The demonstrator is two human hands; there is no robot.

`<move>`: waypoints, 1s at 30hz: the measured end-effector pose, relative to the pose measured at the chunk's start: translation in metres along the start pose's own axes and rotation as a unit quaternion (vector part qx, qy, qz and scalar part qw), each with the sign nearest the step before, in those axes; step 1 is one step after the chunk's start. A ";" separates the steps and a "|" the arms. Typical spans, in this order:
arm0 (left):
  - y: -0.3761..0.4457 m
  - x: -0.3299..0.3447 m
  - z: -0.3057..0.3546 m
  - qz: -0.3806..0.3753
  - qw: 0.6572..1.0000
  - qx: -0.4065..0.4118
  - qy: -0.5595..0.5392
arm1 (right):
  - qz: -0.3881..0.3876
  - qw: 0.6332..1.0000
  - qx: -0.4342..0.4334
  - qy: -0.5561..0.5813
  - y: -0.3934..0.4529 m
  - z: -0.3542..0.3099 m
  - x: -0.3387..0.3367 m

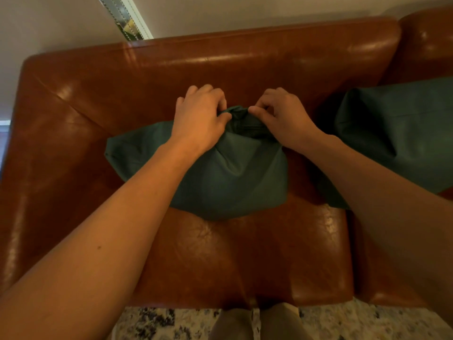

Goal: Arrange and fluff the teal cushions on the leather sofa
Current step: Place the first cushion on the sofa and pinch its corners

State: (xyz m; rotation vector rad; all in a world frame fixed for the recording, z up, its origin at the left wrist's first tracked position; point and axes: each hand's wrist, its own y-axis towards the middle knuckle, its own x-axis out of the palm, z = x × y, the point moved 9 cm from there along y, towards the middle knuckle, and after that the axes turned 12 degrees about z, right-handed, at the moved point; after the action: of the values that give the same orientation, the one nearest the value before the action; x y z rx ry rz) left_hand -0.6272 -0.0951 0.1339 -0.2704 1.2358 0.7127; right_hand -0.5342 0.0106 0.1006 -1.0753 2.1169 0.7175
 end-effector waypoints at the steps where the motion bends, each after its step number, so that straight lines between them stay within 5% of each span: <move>1: 0.000 0.001 -0.002 -0.010 1.000 -0.002 -0.006 | 0.002 1.000 0.009 0.007 0.001 0.002 -0.003; 7: 0.001 0.008 -0.021 -0.062 0.981 -0.087 -0.161 | 0.127 0.991 -0.037 -0.013 -0.014 -0.008 -0.026; 16: -0.005 0.027 -0.032 -0.105 0.913 -0.205 -0.336 | 0.138 0.978 -0.114 -0.110 -0.028 -0.014 -0.017; 22: -0.005 0.021 -0.032 -0.074 0.922 -0.202 -0.320 | 0.169 0.977 -0.111 -0.064 -0.037 -0.017 -0.026; 30: -0.001 0.002 -0.018 0.005 0.974 -0.071 -0.214 | 0.186 0.973 0.039 0.129 -0.046 0.005 -0.033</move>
State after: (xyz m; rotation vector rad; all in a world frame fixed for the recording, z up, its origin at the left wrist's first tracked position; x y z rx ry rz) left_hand -0.6399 -0.1051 0.1256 -0.2126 0.7782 0.8201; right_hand -0.4795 0.0067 0.1139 -0.7675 2.5897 0.6850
